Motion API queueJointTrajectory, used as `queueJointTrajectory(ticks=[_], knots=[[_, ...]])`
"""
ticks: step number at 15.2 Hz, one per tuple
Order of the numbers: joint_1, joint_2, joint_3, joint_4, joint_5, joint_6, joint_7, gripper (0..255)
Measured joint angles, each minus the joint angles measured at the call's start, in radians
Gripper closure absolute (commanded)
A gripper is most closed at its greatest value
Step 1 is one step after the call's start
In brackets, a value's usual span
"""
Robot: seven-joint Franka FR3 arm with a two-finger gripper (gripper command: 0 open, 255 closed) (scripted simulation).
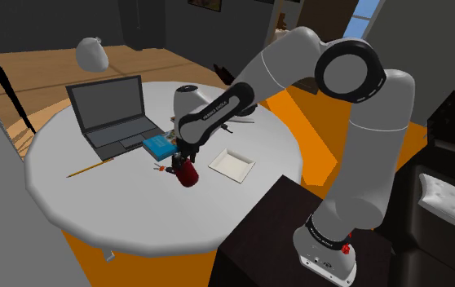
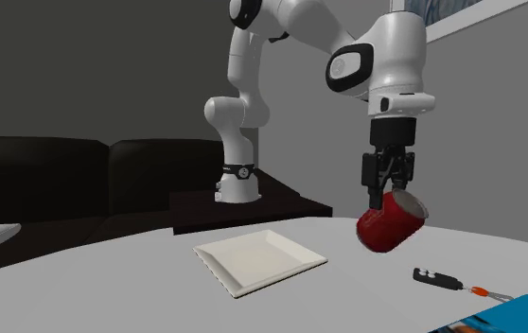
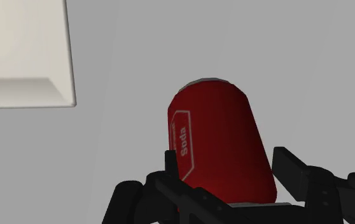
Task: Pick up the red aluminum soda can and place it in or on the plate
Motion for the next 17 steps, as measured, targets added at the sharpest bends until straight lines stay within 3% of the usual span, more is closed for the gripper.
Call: queueJointTrajectory(ticks=[14,17], knots=[[-0.006,-0.122,0.010,0.038,0.024,-0.159,-0.013,255],[-0.033,-0.178,-0.005,-0.018,0.035,-0.158,-0.061,255]])
